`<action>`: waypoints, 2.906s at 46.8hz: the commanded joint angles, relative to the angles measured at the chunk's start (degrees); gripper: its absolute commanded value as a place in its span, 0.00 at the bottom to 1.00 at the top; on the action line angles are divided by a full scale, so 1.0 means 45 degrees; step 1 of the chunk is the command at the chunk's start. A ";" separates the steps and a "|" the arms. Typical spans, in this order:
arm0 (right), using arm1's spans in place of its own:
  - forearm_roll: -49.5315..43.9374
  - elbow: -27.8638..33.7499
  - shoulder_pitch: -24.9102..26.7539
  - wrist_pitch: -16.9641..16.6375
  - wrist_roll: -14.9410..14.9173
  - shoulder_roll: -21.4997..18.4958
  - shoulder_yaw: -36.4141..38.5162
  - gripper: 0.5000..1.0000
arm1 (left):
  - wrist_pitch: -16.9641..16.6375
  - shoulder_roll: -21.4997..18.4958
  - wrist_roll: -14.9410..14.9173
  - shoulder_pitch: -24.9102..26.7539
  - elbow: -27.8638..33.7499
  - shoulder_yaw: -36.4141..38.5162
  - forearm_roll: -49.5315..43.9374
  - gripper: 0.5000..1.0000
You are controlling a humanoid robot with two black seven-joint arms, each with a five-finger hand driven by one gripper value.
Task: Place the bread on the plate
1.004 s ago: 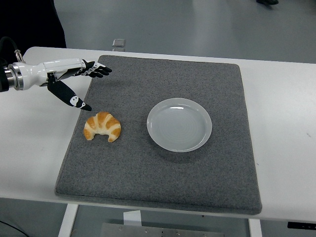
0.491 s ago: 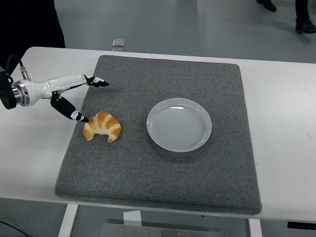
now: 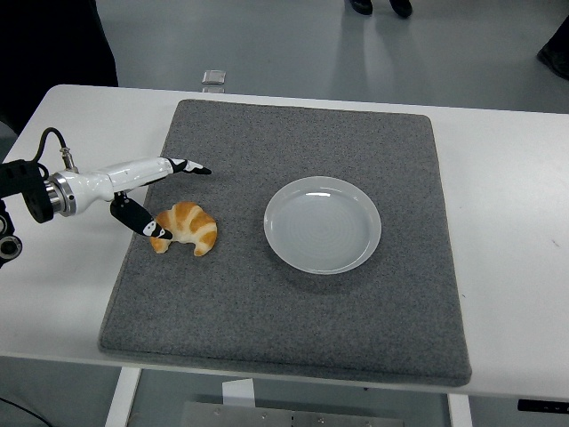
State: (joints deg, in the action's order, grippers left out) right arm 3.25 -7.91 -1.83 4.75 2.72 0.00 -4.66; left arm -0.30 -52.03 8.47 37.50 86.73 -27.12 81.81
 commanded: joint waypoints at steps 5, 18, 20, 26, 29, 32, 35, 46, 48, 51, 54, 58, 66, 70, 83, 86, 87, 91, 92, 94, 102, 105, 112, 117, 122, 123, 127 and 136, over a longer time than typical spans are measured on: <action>0.0000 0.0000 -0.0003 0.0000 0.0001 0.0000 0.0000 0.90 | -0.0714 0.0274 -0.0007 -0.0150 -0.0053 0.0539 0.0374 1.00; 0.0000 0.0000 -0.0003 0.0000 0.0001 0.0000 0.0000 0.90 | -0.0714 0.0723 -0.0007 -0.0111 -0.0580 0.0735 0.0432 1.00; 0.0000 0.0000 -0.0003 0.0000 0.0001 0.0000 0.0000 0.90 | -0.0714 0.0801 -0.0007 -0.0111 -0.0717 0.0735 0.0432 1.00; 0.0000 0.0000 -0.0003 0.0000 0.0001 0.0000 0.0000 0.91 | -0.0714 0.1055 -0.0007 -0.0072 -0.1049 0.0735 0.0432 1.00; 0.0000 0.0000 -0.0003 0.0000 0.0001 0.0000 0.0000 0.90 | -0.0714 0.1075 -0.0007 -0.0072 -0.1089 0.0715 0.0432 0.99; 0.0000 0.0000 -0.0003 0.0000 0.0001 0.0000 0.0000 0.90 | -0.0714 0.1094 -0.0007 -0.0013 -0.1089 0.0715 0.0432 0.99; 0.0000 0.0000 -0.0003 0.0000 0.0001 0.0000 0.0000 0.90 | -0.0714 0.1094 -0.0007 0.0006 -0.1089 0.0735 0.0432 0.99; 0.0000 0.0000 -0.0003 0.0000 0.0001 0.0000 0.0000 0.90 | -0.0714 0.1055 0.0012 0.0006 -0.1050 0.0735 0.0452 0.81; 0.0000 0.0000 -0.0003 0.0000 0.0001 0.0000 0.0000 0.90 | -0.0695 0.1055 0.0012 -0.0013 -0.1030 0.0754 0.0452 0.79; 0.0000 0.0000 -0.0003 0.0000 0.0001 0.0000 0.0000 0.90 | -0.0675 0.1036 0.0032 -0.0033 -0.0991 0.0773 0.0452 0.78; 0.0000 0.0000 -0.0003 0.0000 0.0001 0.0000 0.0000 0.90 | -0.0675 0.1036 0.0032 -0.0033 -0.0991 0.0871 0.0471 0.63; 0.0000 0.0000 0.0016 0.0000 0.0001 0.0000 0.0000 0.90 | -0.0675 0.1036 0.0032 -0.0033 -0.0972 0.0891 0.0471 0.47; 0.0000 0.0000 -0.0003 0.0000 0.0001 0.0000 0.0000 0.90 | -0.0675 0.0958 0.0110 -0.0033 -0.0952 0.0910 0.0880 0.00; 0.0000 0.0000 -0.0003 0.0000 0.0001 0.0000 0.0000 0.90 | -0.0675 0.0938 0.0266 -0.0013 -0.0952 0.0910 0.1213 0.00; 0.0000 0.0000 -0.0003 0.0000 0.0001 0.0000 0.0000 0.91 | -0.0694 0.0899 0.0520 0.0494 -0.1030 0.0754 0.1253 0.00; 0.0000 0.0000 -0.0003 0.0000 0.0001 0.0000 0.0000 0.90 | -0.0694 0.0899 0.0500 0.0670 -0.1069 0.0735 0.1233 0.00; 0.0000 0.0000 -0.0003 0.0000 0.0001 0.0000 0.0000 0.90 | -0.0694 0.0899 0.0520 0.0728 -0.1069 0.0735 0.1233 0.00; 0.0000 0.0000 -0.0003 0.0000 0.0001 0.0000 0.0000 0.90 | -0.0830 0.0860 0.0500 0.0924 -0.1069 0.0657 0.1116 0.00; 0.0000 0.0000 -0.0003 0.0000 0.0001 0.0000 0.0000 0.90 | -0.0850 0.0860 0.0500 0.0982 -0.1069 0.0598 0.1097 0.00; 0.0000 0.0000 -0.0003 0.0000 0.0001 0.0000 0.0000 0.90 | -0.0870 0.0860 0.0500 0.1100 -0.1030 0.0423 0.1096 0.00; 0.0000 0.0000 -0.0003 0.0000 0.0001 0.0000 0.0000 0.90 | -0.0714 0.0724 0.0520 0.1997 -0.1011 0.0207 0.0901 0.00; 0.0000 0.0000 -0.0003 0.0000 0.0001 0.0000 0.0000 0.90 | -0.0578 0.0568 0.0520 0.2466 -0.1011 0.0207 0.0804 0.00; 0.0000 0.0000 -0.0003 0.0000 0.0001 0.0000 0.0000 0.90 | 0.0982 0.0079 0.0520 0.3949 -0.1030 0.0149 0.0297 0.00; 0.0000 0.0000 -0.0003 0.0000 0.0001 0.0000 0.0000 0.90 | 0.2409 -0.0136 0.0520 0.4966 -0.1108 -0.0124 -0.0737 0.00; 0.0000 0.0000 0.0016 0.0000 0.0001 0.0000 0.0000 0.90 | 0.2958 -0.0136 0.0520 0.5669 -0.1323 -0.0222 -0.1052 0.00; 0.0000 0.0000 -0.0003 0.0000 0.0001 0.0000 0.0000 0.90 | 0.2958 -0.0136 0.0520 0.5767 -0.1342 -0.0222 -0.1071 0.00; 0.0000 0.0000 -0.0003 0.0000 0.0001 0.0000 0.0000 0.90 | 0.2997 -0.0117 0.0520 0.6100 -0.1343 -0.0203 -0.1072 0.00; 0.0000 0.0000 -0.0003 0.0000 0.0001 0.0000 0.0000 0.90 | 0.3387 0.0273 0.0520 0.6510 -0.1343 -0.0183 -0.1072 0.00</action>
State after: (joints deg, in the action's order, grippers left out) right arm 3.25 -7.91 -1.84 4.75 2.72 0.00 -4.66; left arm 14.07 -51.67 10.82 66.30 80.67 -27.89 76.98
